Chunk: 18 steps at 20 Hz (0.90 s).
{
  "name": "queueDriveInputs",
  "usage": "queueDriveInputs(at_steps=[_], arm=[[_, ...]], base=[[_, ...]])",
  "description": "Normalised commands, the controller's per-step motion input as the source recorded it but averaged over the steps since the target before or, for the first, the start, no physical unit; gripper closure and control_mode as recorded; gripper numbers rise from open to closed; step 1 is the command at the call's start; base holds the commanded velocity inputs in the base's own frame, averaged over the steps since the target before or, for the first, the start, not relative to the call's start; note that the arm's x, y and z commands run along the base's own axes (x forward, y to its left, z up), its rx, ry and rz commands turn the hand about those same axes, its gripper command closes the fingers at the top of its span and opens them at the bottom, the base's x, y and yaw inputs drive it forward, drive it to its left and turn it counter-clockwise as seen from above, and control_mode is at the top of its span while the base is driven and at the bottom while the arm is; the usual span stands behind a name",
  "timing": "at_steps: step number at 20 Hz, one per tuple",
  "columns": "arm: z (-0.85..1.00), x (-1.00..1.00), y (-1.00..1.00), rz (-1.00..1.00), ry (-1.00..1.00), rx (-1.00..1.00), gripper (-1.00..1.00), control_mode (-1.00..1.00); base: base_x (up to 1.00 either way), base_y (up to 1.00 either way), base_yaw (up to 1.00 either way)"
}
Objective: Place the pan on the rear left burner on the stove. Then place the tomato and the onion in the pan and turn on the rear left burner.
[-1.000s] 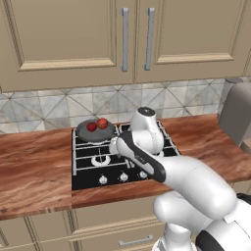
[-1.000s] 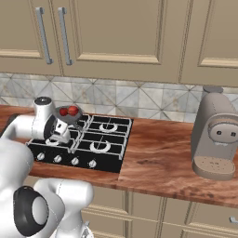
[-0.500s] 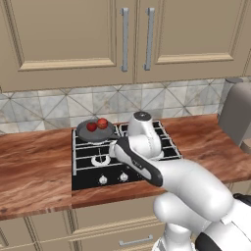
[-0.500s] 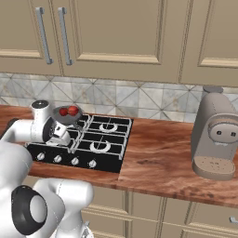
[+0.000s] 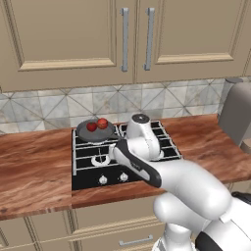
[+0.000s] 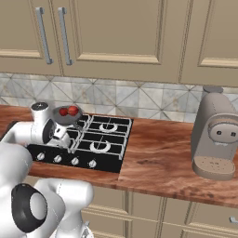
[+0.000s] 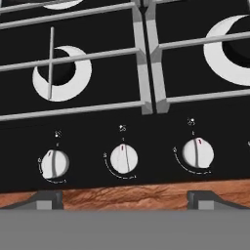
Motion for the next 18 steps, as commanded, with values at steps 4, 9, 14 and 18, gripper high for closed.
queueDriveInputs(at_steps=[4,9,14,18], arm=[[-0.32,0.00,0.00,0.00,0.00,0.00,-1.00,-1.00],[-0.29,0.00,0.00,0.00,0.00,0.00,-1.00,-1.00],[-0.28,0.00,0.00,0.00,0.00,0.00,-1.00,-1.00],[-0.24,0.03,0.00,0.00,0.00,0.00,-1.00,-1.00]], base=[[0.00,0.00,0.00],[0.00,0.00,0.00],[0.00,0.00,0.00],[0.00,0.00,0.00]])
